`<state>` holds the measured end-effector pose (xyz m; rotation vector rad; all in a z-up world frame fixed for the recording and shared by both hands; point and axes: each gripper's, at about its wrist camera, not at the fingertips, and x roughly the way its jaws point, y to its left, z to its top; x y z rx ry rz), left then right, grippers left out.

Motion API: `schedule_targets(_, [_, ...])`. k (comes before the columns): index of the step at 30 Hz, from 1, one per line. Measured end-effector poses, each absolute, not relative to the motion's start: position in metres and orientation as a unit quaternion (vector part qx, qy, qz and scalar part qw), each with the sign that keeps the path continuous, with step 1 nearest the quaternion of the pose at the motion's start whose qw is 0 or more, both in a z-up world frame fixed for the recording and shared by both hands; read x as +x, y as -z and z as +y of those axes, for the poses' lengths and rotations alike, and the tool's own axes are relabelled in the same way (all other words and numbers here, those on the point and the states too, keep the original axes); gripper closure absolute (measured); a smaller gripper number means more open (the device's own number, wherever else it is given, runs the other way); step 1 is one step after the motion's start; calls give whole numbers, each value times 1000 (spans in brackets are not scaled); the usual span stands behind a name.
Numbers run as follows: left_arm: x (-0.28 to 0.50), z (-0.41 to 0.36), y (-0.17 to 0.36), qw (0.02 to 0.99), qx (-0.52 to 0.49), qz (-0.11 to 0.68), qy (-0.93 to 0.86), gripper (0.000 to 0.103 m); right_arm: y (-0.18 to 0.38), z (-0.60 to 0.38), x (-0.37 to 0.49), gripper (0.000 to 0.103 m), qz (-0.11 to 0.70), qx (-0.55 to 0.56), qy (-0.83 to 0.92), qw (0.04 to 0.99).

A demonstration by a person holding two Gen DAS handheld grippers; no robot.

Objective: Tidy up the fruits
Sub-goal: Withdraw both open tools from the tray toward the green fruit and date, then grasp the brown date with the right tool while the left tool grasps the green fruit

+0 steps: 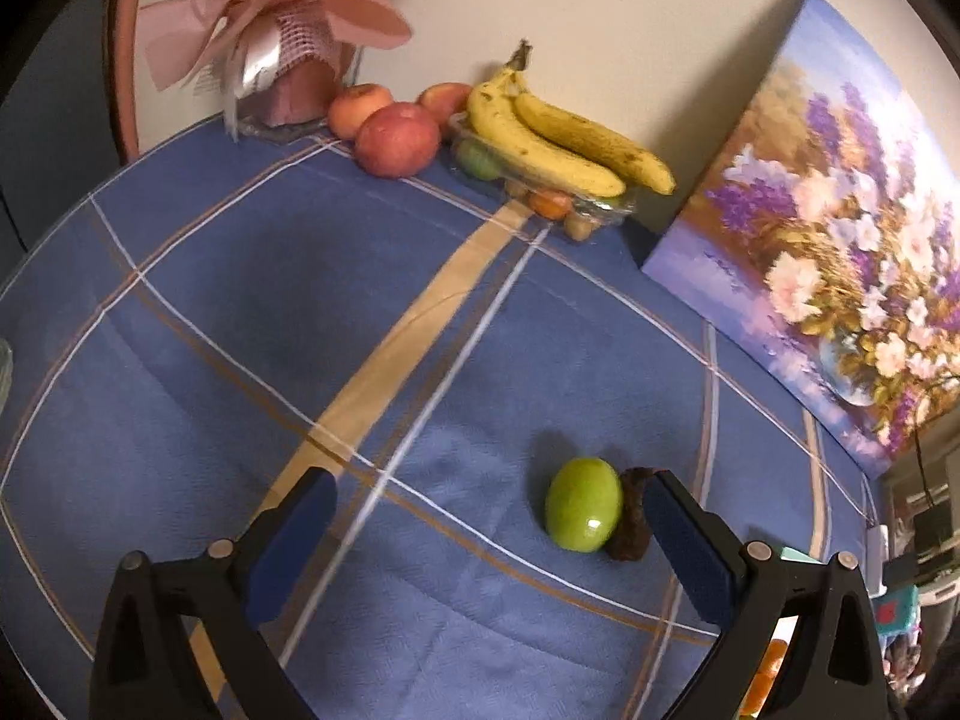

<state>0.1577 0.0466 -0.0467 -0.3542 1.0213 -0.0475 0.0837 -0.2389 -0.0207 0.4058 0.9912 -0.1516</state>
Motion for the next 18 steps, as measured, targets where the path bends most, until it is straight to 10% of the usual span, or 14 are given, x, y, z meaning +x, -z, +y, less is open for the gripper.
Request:
schedule_targets(10, [176,65,48,862,-191,468,35,0,39,-208,134,9,499,205,46,840])
schedule_targets(18, [189,71,55,856,-179,485,17,1,63,-186,168,31,521,235,16,820])
